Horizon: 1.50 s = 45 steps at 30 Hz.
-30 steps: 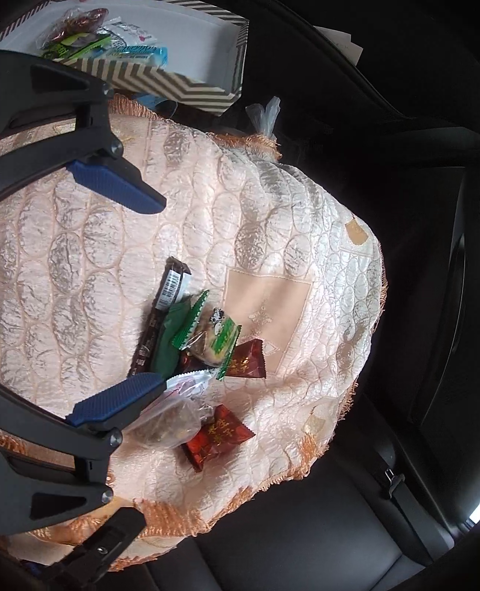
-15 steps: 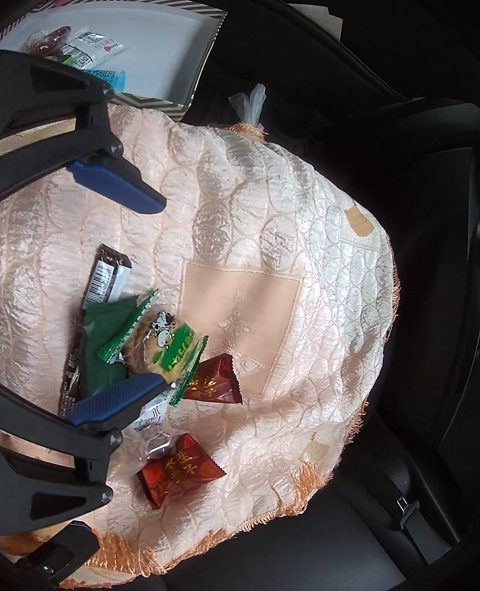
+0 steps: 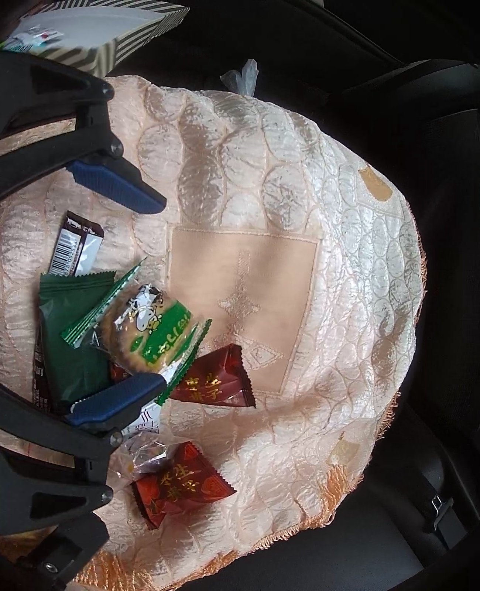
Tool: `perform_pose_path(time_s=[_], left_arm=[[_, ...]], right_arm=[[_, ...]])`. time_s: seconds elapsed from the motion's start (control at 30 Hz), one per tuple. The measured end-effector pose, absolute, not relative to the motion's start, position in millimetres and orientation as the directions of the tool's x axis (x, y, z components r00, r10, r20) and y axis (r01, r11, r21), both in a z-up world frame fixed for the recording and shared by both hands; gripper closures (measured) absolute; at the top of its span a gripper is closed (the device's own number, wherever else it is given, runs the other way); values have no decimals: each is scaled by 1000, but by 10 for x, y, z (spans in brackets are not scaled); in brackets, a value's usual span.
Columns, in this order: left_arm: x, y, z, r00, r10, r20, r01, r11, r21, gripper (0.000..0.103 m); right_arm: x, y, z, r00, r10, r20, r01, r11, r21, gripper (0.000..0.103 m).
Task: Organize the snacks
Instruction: 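Grasp the clear nut bag with the right gripper while the left gripper grasps the green cookie packet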
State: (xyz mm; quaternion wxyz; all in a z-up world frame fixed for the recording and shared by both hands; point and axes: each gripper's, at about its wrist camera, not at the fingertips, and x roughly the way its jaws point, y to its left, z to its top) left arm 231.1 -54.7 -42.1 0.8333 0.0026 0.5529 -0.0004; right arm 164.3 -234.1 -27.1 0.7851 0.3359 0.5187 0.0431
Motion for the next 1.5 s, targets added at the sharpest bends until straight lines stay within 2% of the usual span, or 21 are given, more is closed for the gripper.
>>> perform_pose_path(time_s=[0.17,0.3,0.47,0.53,0.83,0.87,0.9,0.93,0.97,1.03,1.3,1.5], left_arm=[[2310,-597,-423,385,-1,-923,33,999,12,13],[2350,-550,-367,369,-54,-928,79,997,-27,13],[2341,-668,-281,408,-3,-913,312,940,137,13],[2348,-686,-275,414,-19,-910,358,923,144,13],[2455,-704,-467,348,-44,-936,359,929,90,14],[2468,-694,-492,339,-49,-940,349,934,77,16],[2484,-680,-522,322,-70,-944,341,939,47,28],[2494,-680,-550,312,-71,-947,332,942,38,35],[2489,-687,-553,325,-63,-944,327,944,50,36],[2474,-692,-555,330,-77,-941,331,943,39,49],[2378,-334,-443,371,-79,-925,216,976,4,50],[2211,-99,-288,399,-56,-915,161,987,10,50]], right_arm=[[1637,-2362,-301,457,412,-788,286,771,569,42],[1617,-2392,-320,456,422,-783,290,762,580,42],[1594,-2401,-307,458,437,-774,288,751,594,42],[1588,-2406,-304,465,436,-771,292,746,598,42],[1605,-2376,-300,464,441,-768,282,749,600,42],[1612,-2374,-301,464,441,-768,284,748,600,42],[1620,-2369,-305,463,443,-767,286,745,603,42],[1630,-2364,-312,460,449,-766,287,741,607,42],[1639,-2354,-319,453,453,-768,288,741,607,42],[1656,-2325,-327,441,437,-784,289,758,585,42],[1806,-2167,-418,386,433,-814,311,770,557,42],[1891,-1929,-474,347,357,-867,231,864,448,40]])
